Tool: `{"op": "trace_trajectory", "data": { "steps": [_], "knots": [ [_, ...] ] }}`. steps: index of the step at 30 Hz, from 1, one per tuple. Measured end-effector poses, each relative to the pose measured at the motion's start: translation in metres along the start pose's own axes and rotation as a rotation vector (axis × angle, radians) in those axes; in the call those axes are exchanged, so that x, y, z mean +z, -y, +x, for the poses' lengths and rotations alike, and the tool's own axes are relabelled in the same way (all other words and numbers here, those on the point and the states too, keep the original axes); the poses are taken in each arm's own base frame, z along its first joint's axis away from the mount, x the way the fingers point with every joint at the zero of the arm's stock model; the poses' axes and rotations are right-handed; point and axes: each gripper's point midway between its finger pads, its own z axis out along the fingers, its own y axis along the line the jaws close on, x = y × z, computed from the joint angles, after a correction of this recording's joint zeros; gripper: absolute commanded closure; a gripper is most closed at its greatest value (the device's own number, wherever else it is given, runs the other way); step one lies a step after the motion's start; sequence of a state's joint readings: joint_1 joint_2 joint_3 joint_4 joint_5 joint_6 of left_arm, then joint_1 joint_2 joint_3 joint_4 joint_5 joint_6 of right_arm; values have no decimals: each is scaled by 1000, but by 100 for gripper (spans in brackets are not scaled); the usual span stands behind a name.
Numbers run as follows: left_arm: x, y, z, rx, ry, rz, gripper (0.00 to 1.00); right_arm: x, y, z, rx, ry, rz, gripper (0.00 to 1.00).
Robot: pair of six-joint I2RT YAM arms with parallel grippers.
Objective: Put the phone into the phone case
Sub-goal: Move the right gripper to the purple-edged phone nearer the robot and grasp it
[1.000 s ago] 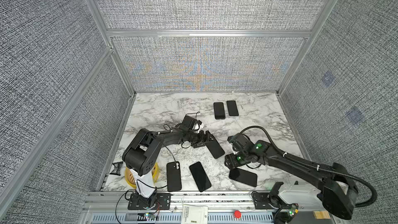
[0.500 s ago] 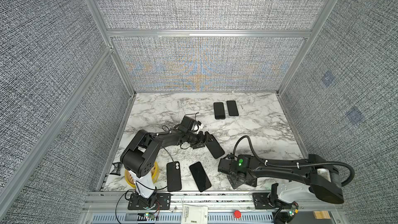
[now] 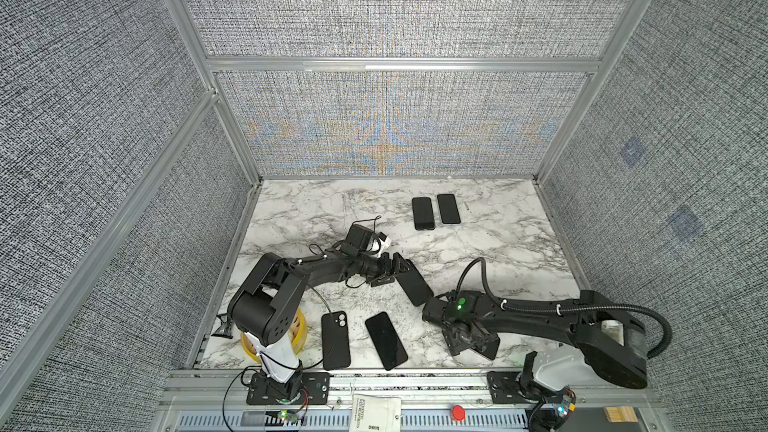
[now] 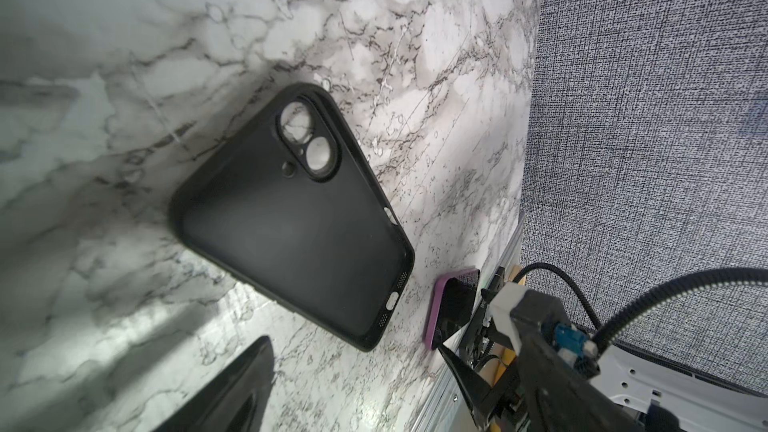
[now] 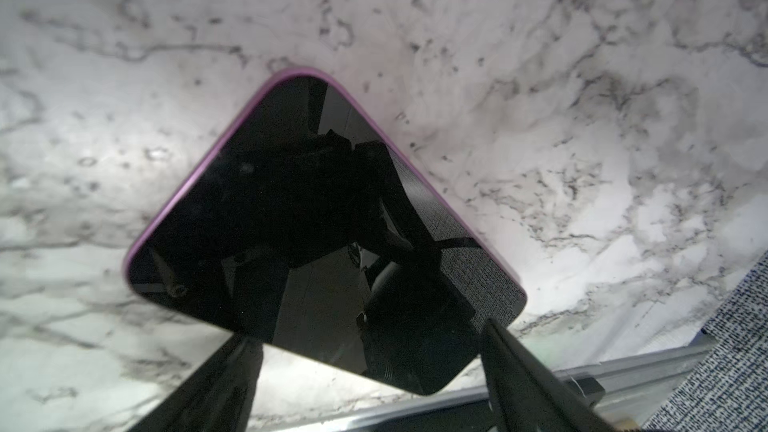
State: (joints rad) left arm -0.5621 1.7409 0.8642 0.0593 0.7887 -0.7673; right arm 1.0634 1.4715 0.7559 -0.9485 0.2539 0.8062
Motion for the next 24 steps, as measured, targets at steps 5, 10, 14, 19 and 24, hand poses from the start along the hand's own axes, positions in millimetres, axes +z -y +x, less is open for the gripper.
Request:
{"op": "trace_trajectory", "data": {
  "steps": [5,10,14,19,24],
  "knots": [
    [1,0,-1,0,6,6,7,7,14,-10,90,-26,6,15],
    [4,-2,-2,-10,2,11,7,14,26,-20,155,-38,5,15],
    [4,0,-4,-5,2,18,7,20,30,-22,217,-70,-48,15],
    [4,3,-5,1,2,26,7,27,29,-17,297,-114,-153,15],
    [6,0,-4,-6,-5,26,7,30,34,-17,344,-131,-188,14]
  ]
}}
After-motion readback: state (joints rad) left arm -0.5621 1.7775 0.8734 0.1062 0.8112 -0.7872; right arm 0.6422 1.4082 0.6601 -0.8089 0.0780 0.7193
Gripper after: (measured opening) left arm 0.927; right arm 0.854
